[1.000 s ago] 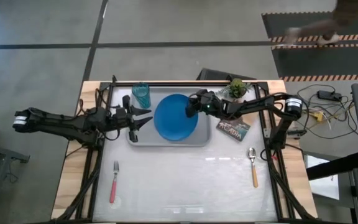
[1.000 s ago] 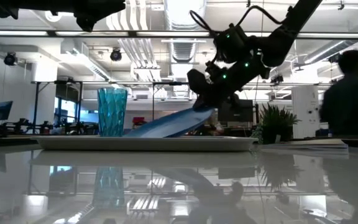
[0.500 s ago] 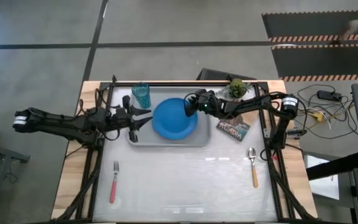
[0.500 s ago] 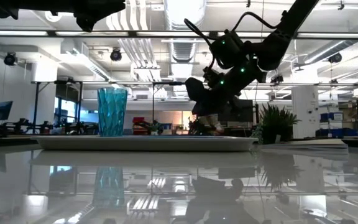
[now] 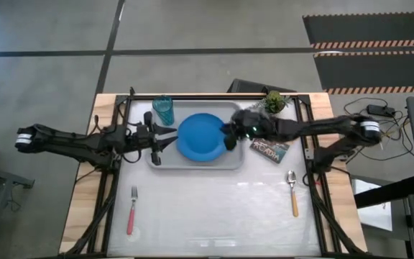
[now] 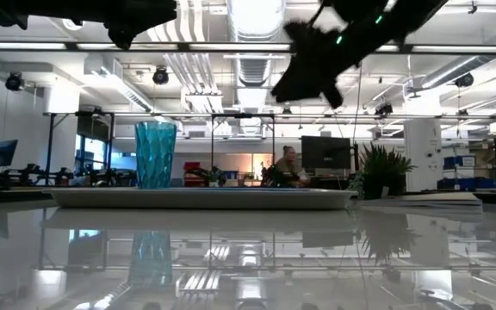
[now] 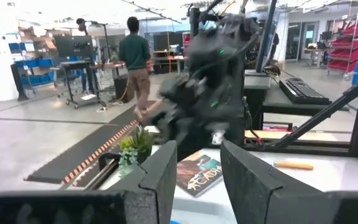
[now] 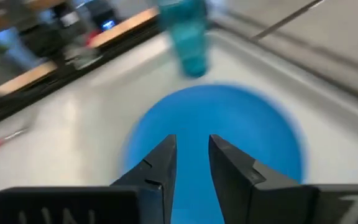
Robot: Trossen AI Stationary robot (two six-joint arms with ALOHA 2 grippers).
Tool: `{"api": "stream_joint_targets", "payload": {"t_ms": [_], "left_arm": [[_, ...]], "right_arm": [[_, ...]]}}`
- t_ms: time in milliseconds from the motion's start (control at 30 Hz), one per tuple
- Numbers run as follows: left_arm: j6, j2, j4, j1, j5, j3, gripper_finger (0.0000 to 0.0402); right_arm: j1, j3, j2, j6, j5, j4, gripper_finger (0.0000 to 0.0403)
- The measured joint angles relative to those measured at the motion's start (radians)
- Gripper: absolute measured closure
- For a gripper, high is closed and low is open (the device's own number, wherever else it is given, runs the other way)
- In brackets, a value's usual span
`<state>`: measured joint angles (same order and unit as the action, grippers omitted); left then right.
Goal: Pick and place plate/cup/fork/spoon on tray
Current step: Put the yellow spoon to the right side of the blue plate on the gray tray
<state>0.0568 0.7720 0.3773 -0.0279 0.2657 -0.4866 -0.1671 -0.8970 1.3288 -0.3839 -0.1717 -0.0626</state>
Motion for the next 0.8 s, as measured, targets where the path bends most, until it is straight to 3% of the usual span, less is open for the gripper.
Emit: {"api": "stream_joint_targets", "payload": {"t_ms": [267,633,800], "left_arm": [[-0.04,0.011,-0.004,0.0,0.0,0.003,0.0294],[-0.054,0.013,-0.03,0.0,0.0,0.003,0.0294],[-0.054,0.013,-0.029,-0.001,0.0,0.003,0.0294]], "right_arm": [[0.222,0.0,-0.135,-0.319,0.124,0.279,0.0348],[0.475,0.001,-0.12,-0.839,0.185,0.605,0.0355],[0.56,0.008,-0.119,-1.056,0.261,0.817,0.0356]]}}
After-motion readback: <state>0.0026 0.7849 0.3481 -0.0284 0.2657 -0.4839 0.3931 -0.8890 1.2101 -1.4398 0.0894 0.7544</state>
